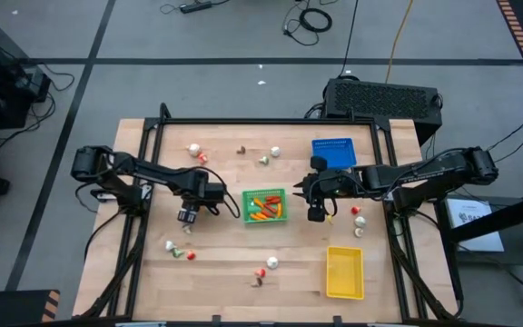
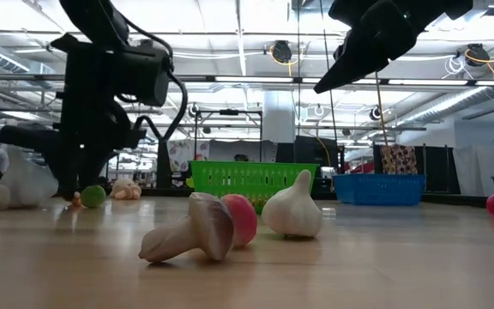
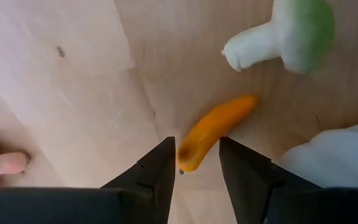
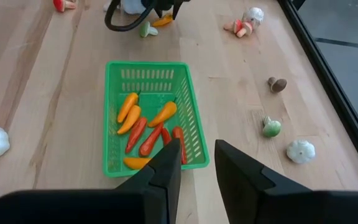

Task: Sort produce into baskets
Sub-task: Put the yellow chili pepper into the green bin

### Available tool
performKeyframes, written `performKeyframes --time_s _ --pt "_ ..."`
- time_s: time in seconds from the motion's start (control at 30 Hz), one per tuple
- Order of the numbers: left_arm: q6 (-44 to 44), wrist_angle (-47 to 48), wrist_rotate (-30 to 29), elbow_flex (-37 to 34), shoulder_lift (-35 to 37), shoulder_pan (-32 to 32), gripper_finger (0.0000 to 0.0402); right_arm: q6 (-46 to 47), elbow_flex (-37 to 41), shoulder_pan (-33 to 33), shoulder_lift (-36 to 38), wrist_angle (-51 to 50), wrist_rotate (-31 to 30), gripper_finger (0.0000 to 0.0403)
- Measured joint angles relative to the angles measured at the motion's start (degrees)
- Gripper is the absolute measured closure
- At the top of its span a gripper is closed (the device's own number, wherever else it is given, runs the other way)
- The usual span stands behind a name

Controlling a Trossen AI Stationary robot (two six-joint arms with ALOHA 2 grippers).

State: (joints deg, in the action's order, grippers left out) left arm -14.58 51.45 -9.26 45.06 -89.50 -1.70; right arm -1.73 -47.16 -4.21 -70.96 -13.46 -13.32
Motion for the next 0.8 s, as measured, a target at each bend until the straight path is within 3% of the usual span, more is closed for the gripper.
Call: performKeyframes --time_s 0.33,0.67,0.8 --pt "-1.21 -1.28 0.03 -0.29 -2.17 -0.04 0.0271 -0.01 -0.02 0.0 0.0 -0.02 0.0 0.0314" --pt "2.16 -0.99 1.1 0.99 -2.34 -0.06 0.0374 -0.03 0.0 0.0 0.0 -0.02 0.0 0.0314" --pt "3.75 -1.6 -0.24 3.77 -1.8 -0.06 0.0382 -0.03 0.0 0.0 0.0 0.04 -0.02 0.0314"
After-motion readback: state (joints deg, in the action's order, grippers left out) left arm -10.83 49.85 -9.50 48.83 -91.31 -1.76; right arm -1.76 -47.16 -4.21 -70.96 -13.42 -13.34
